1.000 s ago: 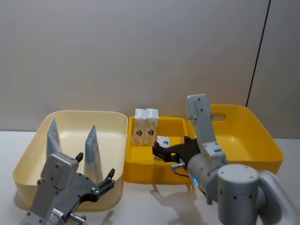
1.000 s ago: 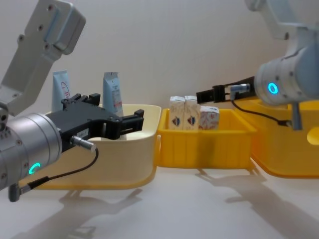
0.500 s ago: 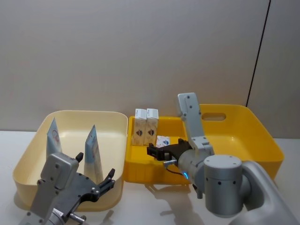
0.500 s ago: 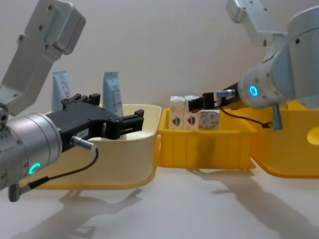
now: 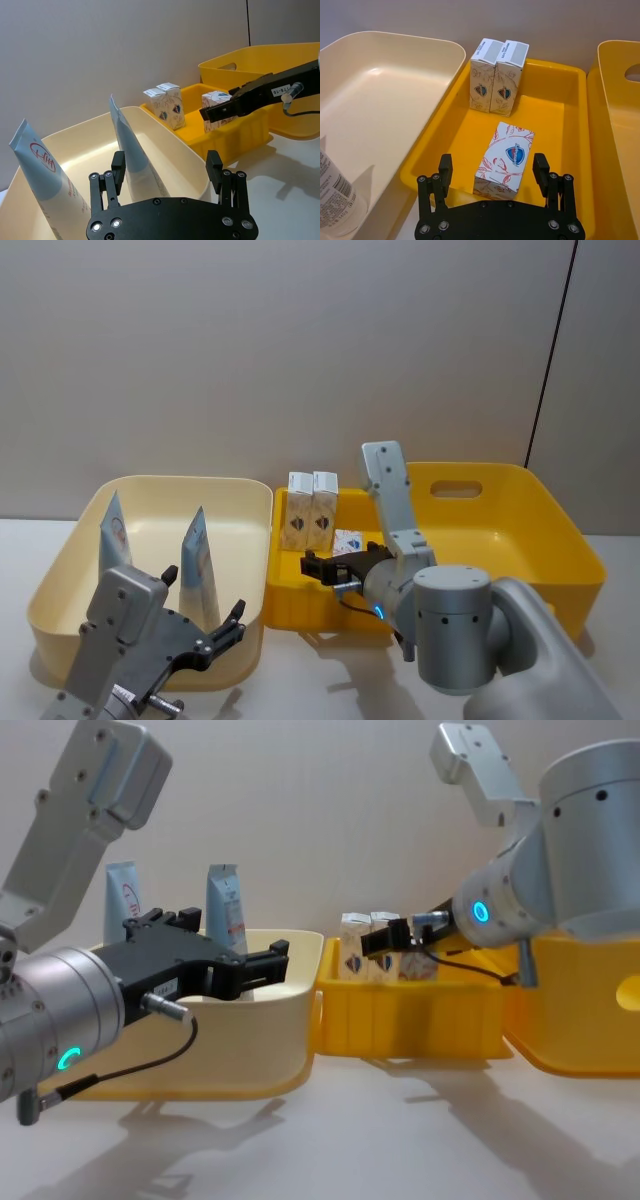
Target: Bimanual collaborative sorting of washing and personal care products
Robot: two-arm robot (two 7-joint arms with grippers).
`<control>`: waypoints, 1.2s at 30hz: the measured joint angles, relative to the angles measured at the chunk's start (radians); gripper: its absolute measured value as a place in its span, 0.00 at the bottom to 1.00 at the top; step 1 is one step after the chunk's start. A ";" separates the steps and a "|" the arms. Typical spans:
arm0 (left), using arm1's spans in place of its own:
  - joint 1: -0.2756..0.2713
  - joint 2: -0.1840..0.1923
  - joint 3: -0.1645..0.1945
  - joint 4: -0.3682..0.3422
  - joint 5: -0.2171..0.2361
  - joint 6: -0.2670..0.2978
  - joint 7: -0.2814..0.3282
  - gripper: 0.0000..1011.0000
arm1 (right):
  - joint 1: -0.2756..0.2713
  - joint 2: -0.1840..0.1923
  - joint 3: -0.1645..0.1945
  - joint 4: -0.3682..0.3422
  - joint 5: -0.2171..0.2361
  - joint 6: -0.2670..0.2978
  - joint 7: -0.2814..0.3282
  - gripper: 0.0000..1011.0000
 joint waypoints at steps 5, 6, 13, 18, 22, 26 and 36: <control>0.000 0.000 0.000 0.000 0.000 0.000 0.000 0.99 | 0.009 -0.009 0.001 0.020 -0.004 -0.008 -0.002 0.99; 0.000 0.000 0.000 0.000 0.000 0.000 0.000 0.99 | 0.011 -0.011 0.001 0.024 -0.006 -0.011 -0.003 0.99; 0.000 0.000 0.000 0.000 0.000 0.000 0.000 0.99 | 0.018 -0.019 0.001 0.042 -0.009 -0.019 -0.004 0.90; 0.000 0.000 0.000 0.000 0.000 0.000 0.000 0.99 | 0.021 -0.022 0.002 0.050 -0.011 -0.022 -0.004 0.74; 0.000 0.000 0.000 0.000 0.000 0.000 0.000 0.99 | 0.023 -0.024 0.002 0.053 -0.012 -0.024 -0.005 0.62; 0.000 0.000 0.000 0.000 0.000 0.000 0.000 0.99 | 0.024 -0.025 0.002 0.056 -0.013 -0.025 -0.005 0.51; 0.000 0.000 0.000 0.000 0.000 0.000 0.000 0.99 | 0.026 -0.027 0.002 0.060 -0.014 -0.026 -0.006 0.45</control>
